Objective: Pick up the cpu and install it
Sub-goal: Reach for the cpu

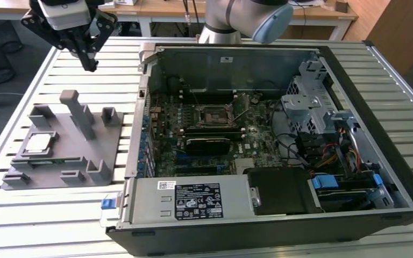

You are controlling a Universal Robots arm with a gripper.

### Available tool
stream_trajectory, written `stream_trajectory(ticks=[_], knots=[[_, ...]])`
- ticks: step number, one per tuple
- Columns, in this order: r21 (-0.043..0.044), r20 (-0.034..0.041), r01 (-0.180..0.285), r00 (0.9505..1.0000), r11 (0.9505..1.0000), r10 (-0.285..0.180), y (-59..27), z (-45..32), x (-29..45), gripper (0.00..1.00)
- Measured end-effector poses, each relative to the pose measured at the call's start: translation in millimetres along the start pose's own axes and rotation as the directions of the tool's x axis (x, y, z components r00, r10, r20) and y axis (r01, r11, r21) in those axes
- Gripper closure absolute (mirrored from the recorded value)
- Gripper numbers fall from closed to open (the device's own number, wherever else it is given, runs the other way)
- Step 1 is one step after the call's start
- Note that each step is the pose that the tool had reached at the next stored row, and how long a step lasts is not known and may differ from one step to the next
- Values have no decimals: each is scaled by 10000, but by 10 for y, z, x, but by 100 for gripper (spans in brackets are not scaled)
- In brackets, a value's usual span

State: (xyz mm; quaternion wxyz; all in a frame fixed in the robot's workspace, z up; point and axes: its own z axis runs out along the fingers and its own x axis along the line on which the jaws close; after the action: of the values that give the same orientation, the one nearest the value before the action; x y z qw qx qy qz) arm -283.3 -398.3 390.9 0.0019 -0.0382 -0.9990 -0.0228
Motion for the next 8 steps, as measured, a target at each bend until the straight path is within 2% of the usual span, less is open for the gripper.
stream_trajectory(ticks=[8], knots=[[2,-26,-3,10000,10000,3,-42,13,126,89]])
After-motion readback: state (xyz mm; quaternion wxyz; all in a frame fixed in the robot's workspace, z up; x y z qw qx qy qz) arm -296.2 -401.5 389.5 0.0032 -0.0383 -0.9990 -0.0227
